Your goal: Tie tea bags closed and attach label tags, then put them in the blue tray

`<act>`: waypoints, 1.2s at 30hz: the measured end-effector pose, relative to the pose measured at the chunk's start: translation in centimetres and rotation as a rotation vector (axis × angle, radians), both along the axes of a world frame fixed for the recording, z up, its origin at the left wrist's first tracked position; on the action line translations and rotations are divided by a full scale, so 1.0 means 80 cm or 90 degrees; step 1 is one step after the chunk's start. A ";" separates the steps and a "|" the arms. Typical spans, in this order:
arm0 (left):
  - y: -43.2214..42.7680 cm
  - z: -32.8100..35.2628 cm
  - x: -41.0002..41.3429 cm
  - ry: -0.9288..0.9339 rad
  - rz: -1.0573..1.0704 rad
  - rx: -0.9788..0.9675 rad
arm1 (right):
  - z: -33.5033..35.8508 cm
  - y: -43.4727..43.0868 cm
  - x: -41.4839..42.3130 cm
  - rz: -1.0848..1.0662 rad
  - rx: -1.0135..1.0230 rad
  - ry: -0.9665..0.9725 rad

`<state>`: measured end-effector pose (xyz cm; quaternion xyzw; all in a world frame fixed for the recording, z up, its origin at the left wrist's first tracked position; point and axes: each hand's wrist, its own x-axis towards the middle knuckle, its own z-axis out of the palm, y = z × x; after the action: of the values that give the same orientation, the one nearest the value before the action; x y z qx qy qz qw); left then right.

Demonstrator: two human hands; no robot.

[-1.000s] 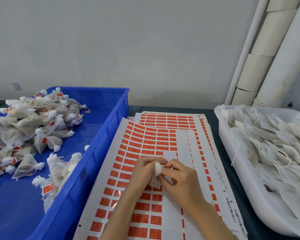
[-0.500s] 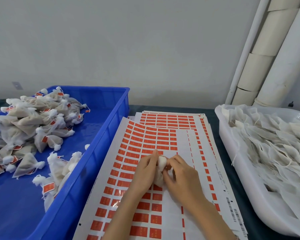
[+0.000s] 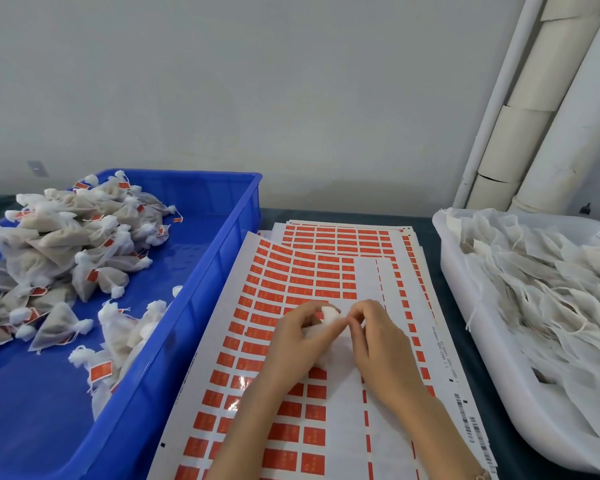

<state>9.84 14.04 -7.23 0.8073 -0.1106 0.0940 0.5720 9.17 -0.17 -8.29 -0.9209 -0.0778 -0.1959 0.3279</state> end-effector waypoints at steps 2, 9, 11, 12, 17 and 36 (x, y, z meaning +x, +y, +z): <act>0.001 0.001 0.000 0.002 0.013 0.005 | 0.003 -0.004 -0.001 -0.033 0.008 -0.030; -0.003 0.003 -0.002 0.013 -0.030 -0.016 | 0.006 -0.005 0.001 -0.098 0.078 -0.079; -0.003 0.002 -0.001 0.033 -0.055 -0.024 | 0.006 -0.003 0.001 -0.081 0.102 -0.080; -0.004 0.002 -0.002 0.039 -0.066 -0.024 | 0.006 -0.001 0.000 -0.072 0.108 -0.076; -0.005 0.003 -0.002 0.024 -0.054 -0.014 | 0.006 -0.003 0.001 -0.063 0.118 -0.063; 0.002 -0.008 0.006 0.039 0.140 -0.062 | 0.003 -0.029 0.010 -0.222 -0.038 0.185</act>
<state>10.35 14.20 -7.85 0.7884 0.0008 0.1367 0.5998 9.97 -2.50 -8.04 -0.9482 0.1249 -0.1122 0.2696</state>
